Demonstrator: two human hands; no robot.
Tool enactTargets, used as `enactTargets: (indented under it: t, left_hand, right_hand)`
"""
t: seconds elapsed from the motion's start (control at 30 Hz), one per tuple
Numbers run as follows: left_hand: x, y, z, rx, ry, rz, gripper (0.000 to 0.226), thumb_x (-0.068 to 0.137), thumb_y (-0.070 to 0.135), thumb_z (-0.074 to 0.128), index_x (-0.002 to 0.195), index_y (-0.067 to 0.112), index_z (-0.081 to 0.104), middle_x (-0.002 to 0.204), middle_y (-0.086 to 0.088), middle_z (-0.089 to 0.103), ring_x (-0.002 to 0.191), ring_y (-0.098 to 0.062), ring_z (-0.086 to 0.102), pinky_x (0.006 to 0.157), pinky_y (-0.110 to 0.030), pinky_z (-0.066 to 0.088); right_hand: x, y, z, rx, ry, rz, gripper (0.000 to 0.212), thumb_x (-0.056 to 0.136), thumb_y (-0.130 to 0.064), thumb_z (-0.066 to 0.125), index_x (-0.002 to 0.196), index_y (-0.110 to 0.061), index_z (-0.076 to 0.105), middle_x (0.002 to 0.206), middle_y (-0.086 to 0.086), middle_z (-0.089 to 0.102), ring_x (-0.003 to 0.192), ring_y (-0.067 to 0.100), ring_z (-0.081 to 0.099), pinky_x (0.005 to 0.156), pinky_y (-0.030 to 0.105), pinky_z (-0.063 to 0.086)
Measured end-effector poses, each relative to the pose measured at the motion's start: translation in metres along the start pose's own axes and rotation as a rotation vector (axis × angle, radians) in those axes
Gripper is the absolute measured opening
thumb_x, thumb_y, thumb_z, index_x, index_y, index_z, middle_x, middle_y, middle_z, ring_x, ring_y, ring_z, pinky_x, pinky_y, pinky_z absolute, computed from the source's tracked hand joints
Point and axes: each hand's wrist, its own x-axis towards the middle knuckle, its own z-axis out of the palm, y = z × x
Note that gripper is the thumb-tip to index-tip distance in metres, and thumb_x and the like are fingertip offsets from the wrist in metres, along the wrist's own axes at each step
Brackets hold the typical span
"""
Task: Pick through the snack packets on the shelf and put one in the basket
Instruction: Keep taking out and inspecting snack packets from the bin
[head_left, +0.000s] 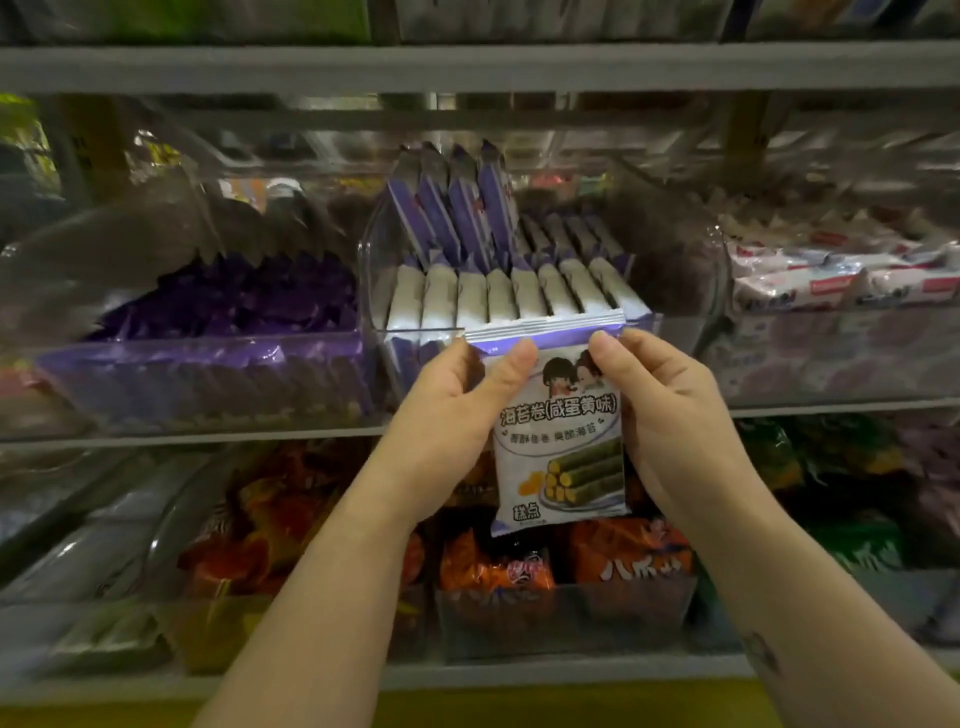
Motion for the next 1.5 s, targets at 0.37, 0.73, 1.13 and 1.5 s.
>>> enactTargets:
  t: [0.37,0.73,1.13,1.5]
  left_hand:
    - [-0.007,-0.027,-0.001,-0.061,0.11,0.025,0.018,0.084,0.026,0.062,0.095,0.023,0.076,0.099,-0.008,0.076,0.092,-0.024,0.073,0.072,-0.03,0.057]
    - [-0.02,-0.029,-0.014,-0.11,-0.001,-0.057,0.032,0.086,0.039,0.057,0.109,0.027,0.074,0.104,-0.007,0.076,0.092,-0.018,0.073,0.069,-0.028,0.057]
    - [-0.033,-0.017,-0.017,-0.232,-0.102,-0.279,0.042,0.083,0.037,0.056,0.12,0.021,0.066,0.115,-0.008,0.072,0.093,-0.018,0.072,0.065,-0.031,0.06]
    - [-0.045,-0.019,-0.015,-0.275,-0.233,-0.399,0.046,0.086,0.018,0.056,0.132,0.024,0.053,0.125,-0.008,0.068,0.109,-0.024,0.068,0.078,-0.039,0.059]
  right_hand:
    - [-0.002,0.026,-0.002,0.138,0.026,0.111,0.011,0.07,-0.018,0.066,0.074,-0.018,0.076,0.079,0.01,0.075,0.075,0.024,0.073,0.065,0.034,0.06]
    - [-0.007,0.035,-0.014,0.058,-0.096,0.171,0.02,0.079,-0.031,0.065,0.086,-0.016,0.077,0.089,0.014,0.076,0.081,0.023,0.074,0.066,0.029,0.058]
    - [-0.021,0.019,-0.04,-0.088,-0.464,0.476,0.029,0.088,-0.033,0.058,0.113,-0.021,0.068,0.11,0.013,0.072,0.098,0.025,0.071,0.079,0.035,0.06]
    - [-0.025,0.019,-0.037,0.028,-0.367,0.501,0.046,0.084,-0.03,0.053,0.123,-0.008,0.058,0.116,0.014,0.07,0.106,0.026,0.069,0.09,0.037,0.056]
